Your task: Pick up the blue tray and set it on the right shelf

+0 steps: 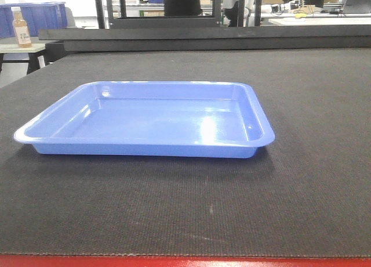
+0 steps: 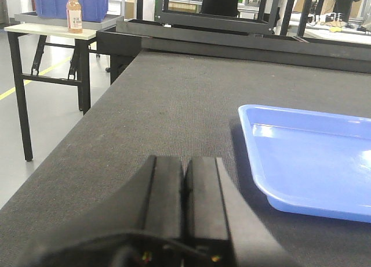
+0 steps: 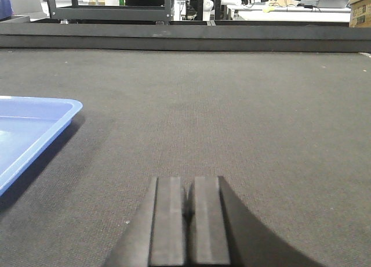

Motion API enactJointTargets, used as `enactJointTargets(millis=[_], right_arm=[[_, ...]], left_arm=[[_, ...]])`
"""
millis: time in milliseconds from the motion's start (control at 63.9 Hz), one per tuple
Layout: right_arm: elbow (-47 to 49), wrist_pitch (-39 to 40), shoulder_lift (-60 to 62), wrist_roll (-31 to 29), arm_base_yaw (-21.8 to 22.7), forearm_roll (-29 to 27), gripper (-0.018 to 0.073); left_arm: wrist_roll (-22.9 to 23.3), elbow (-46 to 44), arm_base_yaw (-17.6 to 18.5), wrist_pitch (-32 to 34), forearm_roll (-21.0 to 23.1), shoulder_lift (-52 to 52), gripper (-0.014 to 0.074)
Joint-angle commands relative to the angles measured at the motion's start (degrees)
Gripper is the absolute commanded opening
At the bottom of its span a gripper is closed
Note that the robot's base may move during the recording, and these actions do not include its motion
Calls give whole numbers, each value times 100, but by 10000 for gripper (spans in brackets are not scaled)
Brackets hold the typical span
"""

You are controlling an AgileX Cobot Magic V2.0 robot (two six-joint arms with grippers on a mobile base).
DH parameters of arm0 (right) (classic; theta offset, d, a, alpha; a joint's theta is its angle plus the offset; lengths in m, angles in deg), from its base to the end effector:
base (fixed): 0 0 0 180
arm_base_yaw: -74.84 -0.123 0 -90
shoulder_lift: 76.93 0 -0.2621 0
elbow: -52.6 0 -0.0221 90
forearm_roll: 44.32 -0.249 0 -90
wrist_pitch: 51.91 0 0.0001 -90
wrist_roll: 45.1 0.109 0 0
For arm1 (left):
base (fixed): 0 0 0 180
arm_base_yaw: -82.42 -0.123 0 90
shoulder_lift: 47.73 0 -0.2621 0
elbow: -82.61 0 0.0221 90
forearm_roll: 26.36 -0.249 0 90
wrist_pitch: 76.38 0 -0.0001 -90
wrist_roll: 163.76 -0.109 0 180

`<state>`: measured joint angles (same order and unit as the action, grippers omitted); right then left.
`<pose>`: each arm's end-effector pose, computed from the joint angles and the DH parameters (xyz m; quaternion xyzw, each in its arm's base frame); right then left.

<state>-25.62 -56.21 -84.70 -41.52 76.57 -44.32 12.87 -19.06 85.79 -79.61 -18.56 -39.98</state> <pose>0.0961 -0.0029 0.1972 0.0328 0.7081 0.0114 0.7052 0.0960 -0.0065 0.1987 -0.0037 0.7026 -0.0510 0.7097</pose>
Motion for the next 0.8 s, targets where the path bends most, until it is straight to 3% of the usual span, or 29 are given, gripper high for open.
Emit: enactJointTargets(millis=[0, 298, 517, 642, 705, 783], right_arm=[[134, 511, 107, -26, 2, 0, 56], [134, 511, 107, -26, 2, 0, 56], [134, 574, 107, -26, 2, 0, 56], [151, 1040, 107, -26, 2, 0, 56], [361, 1214, 107, -26, 2, 0, 56], [961, 802, 83, -26, 2, 0, 56]], left_arm=[[-9, 162, 42, 494, -1, -78, -48], [-9, 162, 42, 523, -1, -78, -48], [-9, 162, 42, 1044, -1, -78, -48], [-9, 47, 42, 1208, -1, -43, -48], [-9, -249, 42, 1126, -1, -19, -48], [-9, -915, 42, 553, -1, 122, -48]])
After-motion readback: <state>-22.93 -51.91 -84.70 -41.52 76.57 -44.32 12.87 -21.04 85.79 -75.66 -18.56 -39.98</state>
